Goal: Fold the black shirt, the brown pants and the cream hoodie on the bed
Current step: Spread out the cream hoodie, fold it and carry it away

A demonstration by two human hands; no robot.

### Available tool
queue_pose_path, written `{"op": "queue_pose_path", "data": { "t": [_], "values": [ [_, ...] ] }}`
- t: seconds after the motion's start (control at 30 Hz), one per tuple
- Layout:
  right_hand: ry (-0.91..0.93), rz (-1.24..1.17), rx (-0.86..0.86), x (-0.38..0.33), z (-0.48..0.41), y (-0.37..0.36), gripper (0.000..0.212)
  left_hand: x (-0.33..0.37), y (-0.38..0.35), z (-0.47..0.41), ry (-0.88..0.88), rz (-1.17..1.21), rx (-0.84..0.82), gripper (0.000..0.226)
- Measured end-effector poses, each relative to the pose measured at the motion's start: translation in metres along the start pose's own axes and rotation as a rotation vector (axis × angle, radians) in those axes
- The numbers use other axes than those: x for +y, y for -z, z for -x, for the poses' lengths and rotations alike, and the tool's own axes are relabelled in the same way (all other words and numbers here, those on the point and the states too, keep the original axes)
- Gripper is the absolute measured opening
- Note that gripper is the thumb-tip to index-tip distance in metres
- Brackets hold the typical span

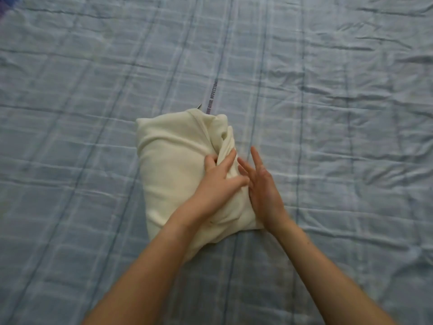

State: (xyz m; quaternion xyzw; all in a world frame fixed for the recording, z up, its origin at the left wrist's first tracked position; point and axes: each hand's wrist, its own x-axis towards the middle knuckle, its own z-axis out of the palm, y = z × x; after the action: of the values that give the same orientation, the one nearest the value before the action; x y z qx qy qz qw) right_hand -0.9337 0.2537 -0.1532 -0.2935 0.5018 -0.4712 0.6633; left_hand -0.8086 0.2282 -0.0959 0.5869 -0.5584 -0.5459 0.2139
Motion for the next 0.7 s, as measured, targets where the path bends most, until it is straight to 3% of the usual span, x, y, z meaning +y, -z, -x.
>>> {"op": "queue_pose_path", "data": {
  "t": [0.07,0.23,0.37,0.5,0.57,0.67,0.7],
  "values": [
    [0.019,0.014,-0.009,-0.007,0.004,-0.001,0.045,0.009,0.011,0.000,0.082,0.200,-0.066,0.029],
    [0.163,0.145,0.097,-0.046,0.020,-0.003,0.039,0.011,0.039,0.004,0.174,0.563,-0.382,0.045],
    [0.418,0.513,0.191,-0.063,0.028,-0.034,0.045,0.004,0.032,0.013,0.092,0.466,-0.304,0.047],
    [0.370,1.004,0.240,-0.045,0.024,-0.050,0.049,-0.001,0.034,0.013,0.067,0.504,-0.238,0.048],
    [0.265,1.246,0.225,-0.030,0.022,-0.039,0.049,-0.002,0.046,0.026,-0.114,0.278,-0.049,0.047],
    [0.132,1.373,0.156,-0.010,0.025,-0.026,0.051,-0.015,0.075,0.046,-0.519,-0.430,0.365,0.041],
    [0.114,1.368,0.155,-0.007,0.025,-0.024,0.051,-0.022,0.083,0.049,-0.529,-0.644,0.445,0.045]
  ]
}}
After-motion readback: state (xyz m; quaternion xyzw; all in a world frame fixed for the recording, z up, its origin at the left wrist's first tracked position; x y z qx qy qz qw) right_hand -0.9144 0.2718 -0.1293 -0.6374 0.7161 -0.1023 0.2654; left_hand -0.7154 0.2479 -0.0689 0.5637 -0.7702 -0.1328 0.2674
